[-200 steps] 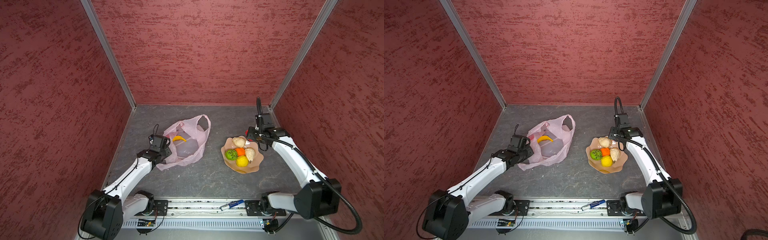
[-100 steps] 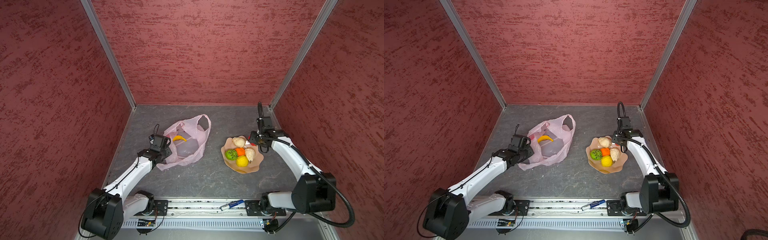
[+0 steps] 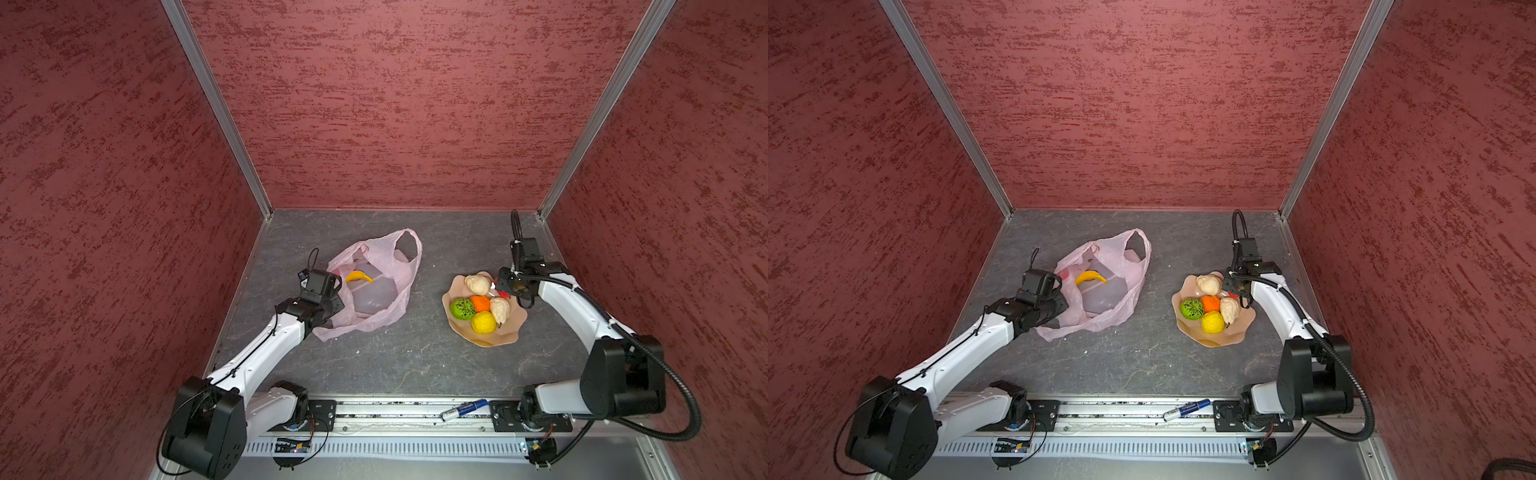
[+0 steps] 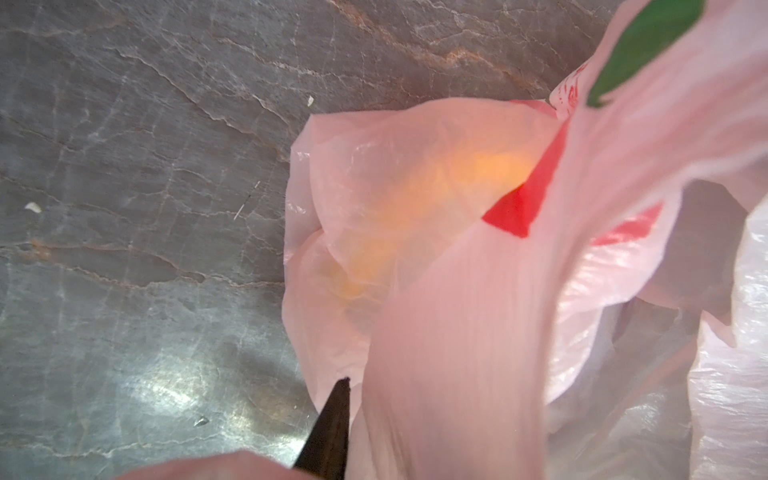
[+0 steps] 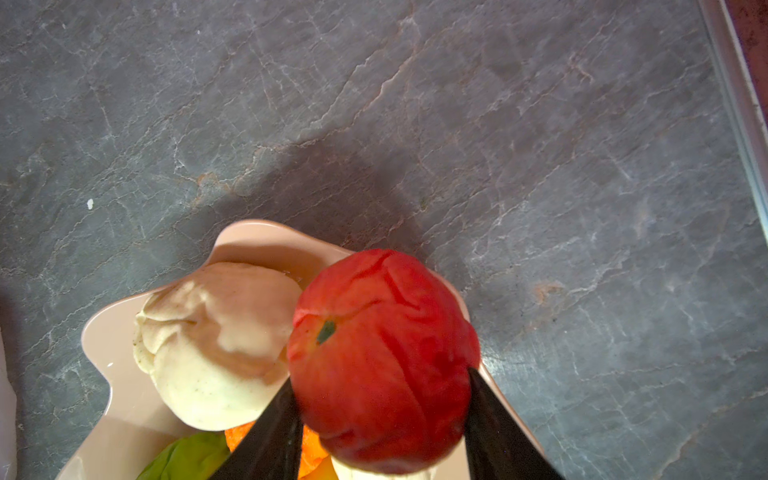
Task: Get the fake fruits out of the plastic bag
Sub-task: 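Lower the red fruit into the beige bowl and open the right gripper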
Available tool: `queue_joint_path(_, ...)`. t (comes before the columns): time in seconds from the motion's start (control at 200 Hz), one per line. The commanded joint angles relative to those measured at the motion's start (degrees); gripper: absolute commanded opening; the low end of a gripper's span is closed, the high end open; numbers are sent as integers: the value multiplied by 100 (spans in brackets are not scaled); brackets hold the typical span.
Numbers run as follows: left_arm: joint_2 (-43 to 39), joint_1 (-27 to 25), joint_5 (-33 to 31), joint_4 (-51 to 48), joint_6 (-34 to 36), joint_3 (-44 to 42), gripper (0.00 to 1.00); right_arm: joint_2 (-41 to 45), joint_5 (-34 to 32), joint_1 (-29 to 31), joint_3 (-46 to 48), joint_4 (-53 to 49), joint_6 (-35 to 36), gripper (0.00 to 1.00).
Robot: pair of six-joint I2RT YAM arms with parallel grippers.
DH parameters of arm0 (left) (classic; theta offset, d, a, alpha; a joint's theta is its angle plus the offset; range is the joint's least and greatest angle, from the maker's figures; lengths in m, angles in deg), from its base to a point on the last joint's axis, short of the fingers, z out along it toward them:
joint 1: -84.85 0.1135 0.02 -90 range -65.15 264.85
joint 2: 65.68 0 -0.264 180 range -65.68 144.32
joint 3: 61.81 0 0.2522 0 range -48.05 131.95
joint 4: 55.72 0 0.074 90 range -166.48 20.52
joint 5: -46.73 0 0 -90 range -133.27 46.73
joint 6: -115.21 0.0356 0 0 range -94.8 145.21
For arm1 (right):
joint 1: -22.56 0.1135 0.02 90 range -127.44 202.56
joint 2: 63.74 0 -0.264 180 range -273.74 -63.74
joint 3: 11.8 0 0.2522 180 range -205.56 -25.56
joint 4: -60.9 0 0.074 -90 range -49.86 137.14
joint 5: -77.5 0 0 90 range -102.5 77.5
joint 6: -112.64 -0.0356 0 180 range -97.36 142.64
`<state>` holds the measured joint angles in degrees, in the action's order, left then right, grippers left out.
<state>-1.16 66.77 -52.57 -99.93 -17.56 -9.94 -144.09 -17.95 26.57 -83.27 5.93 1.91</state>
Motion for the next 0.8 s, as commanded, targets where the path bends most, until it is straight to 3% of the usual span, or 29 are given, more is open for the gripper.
queue_joint_path(0.0,35,-40,-72,14,28,91,28,-37,86,-38,73,166,69,45)
queue_joint_path(0.791,-35,-107,-111,-15,-15,61,27,8,132,-32,119,210,70,64)
